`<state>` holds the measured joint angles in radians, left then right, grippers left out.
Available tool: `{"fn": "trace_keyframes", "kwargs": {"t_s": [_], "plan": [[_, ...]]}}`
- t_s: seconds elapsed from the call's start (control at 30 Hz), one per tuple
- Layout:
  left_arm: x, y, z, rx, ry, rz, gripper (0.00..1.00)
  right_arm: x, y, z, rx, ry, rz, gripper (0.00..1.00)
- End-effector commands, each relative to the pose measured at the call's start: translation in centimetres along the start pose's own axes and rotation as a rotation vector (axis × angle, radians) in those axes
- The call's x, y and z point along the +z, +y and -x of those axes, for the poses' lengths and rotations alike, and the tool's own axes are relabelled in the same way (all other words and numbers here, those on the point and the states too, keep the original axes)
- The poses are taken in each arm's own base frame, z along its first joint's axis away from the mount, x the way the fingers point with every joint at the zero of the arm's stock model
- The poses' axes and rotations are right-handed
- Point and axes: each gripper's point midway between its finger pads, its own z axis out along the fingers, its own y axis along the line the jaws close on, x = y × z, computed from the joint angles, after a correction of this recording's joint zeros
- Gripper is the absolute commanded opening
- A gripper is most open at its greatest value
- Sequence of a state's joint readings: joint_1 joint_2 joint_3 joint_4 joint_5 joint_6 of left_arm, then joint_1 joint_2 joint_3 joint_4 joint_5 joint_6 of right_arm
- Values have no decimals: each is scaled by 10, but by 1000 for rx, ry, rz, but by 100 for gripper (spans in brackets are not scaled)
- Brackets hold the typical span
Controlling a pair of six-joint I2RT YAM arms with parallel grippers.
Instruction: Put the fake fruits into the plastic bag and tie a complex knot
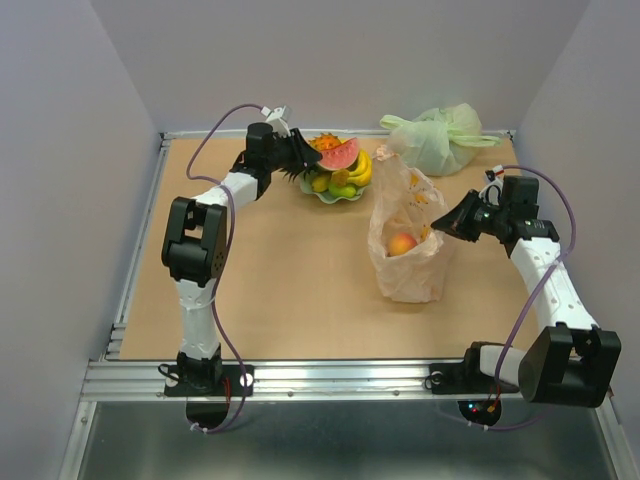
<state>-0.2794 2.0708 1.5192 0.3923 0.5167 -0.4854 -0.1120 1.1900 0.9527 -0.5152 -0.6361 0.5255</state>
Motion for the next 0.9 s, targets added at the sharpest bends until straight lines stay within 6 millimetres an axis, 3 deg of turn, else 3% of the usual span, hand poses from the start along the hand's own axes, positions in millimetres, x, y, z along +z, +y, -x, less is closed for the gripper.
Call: {"fn": "trace_keyframes", "kwargs": {"t_s": [0.0, 0.03, 0.2, 0.57, 0.73, 0.87], "plan": [[-11, -32, 47, 63, -108, -77, 22, -2, 6, 10, -48, -32, 30, 0], [-12, -34, 50, 65, -112, -86, 22, -2, 6, 10, -48, -32, 30, 0], [-20, -51, 63, 87, -122, -141, 1, -3, 7, 10, -49, -34, 32, 0], [-45, -89, 87, 142, -170, -237, 0, -4, 8, 12, -56, -41, 31, 0], [-80, -115, 107, 194, -208, -271, 0, -5, 10, 16, -64, -51, 30, 0], [-120, -132, 101, 279, -177, -265, 0, -4, 12, 18, -71, -48, 39, 0]]}}
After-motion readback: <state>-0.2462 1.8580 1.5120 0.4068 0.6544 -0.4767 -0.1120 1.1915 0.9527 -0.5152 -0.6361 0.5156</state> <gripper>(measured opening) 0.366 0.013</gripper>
